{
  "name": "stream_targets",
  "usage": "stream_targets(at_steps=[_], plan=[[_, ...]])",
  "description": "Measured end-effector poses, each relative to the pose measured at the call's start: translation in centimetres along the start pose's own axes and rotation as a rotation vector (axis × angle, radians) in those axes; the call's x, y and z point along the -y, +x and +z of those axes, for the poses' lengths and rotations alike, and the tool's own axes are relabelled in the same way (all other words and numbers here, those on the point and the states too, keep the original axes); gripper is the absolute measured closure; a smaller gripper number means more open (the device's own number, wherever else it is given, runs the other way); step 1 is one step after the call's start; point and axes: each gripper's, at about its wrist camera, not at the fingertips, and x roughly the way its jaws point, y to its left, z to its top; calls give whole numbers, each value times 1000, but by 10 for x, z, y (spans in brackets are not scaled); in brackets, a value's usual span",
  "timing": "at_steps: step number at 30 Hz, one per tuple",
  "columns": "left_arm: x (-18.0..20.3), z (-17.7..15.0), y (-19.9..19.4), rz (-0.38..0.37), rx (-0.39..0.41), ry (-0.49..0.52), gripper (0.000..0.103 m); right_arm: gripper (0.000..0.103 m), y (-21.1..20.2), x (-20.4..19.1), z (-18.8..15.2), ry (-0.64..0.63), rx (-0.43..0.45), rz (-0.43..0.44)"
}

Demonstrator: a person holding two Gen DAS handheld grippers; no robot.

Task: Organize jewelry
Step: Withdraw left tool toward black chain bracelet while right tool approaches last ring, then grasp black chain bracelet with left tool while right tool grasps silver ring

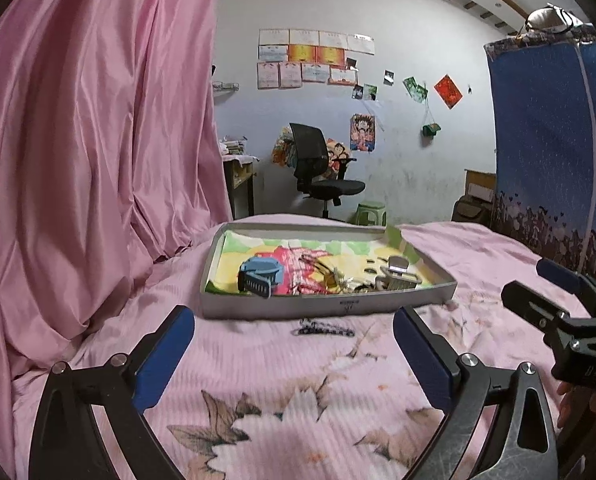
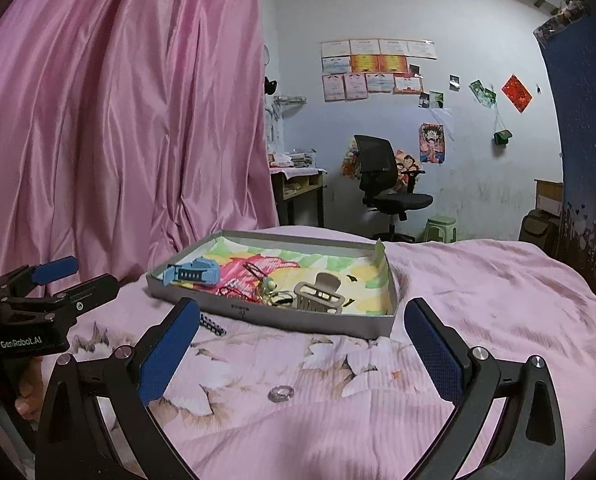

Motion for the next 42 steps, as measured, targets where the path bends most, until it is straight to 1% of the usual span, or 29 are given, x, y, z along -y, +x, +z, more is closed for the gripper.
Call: stream_targets(at_steps=[9, 13, 18, 24, 26, 29, 31, 32, 34, 35, 37, 38, 40, 42], plan=[[-4, -9, 4, 5, -14, -12, 3, 2, 5, 3, -8, 3, -29, -6], [-7, -8, 13, -8, -38, -9, 3, 2, 15, 8, -13, 16, -78, -13], [-8, -2, 37, -50, -120, -5, 3, 2, 31, 11, -20, 32, -150, -7], [-8, -5, 65, -91, -238, -15, 3, 3, 46, 13, -28, 49, -225, 28], [-8, -7, 74, -102, -274, -15, 3, 6, 51, 12, -31, 48, -257, 42], [-7, -9, 89, -120, -340, -16, 3, 16, 61, 10, -36, 45, -308, 56], [-7, -10, 96, -125, -367, -19, 3, 24, 68, 9, -39, 47, -341, 64], [-8, -10, 99, -129, -377, -19, 3, 26, 71, 9, -41, 49, -355, 67], [-6, -10, 106, -137, -401, -11, 3, 35, 76, 8, -43, 52, -379, 79], [-5, -9, 110, -140, -412, -5, 3, 37, 80, 8, -45, 53, -397, 89], [-3, -8, 115, -141, -424, 7, 3, 46, 85, 8, -48, 54, -423, 101], [-2, -7, 119, -143, -432, 15, 3, 48, 87, 6, -50, 52, -436, 110], [0, -6, 123, -146, -441, 29, 3, 56, 91, 3, -52, 44, -453, 124], [1, -5, 129, -148, -451, 44, 4, 61, 94, -1, -55, 36, -474, 139]])
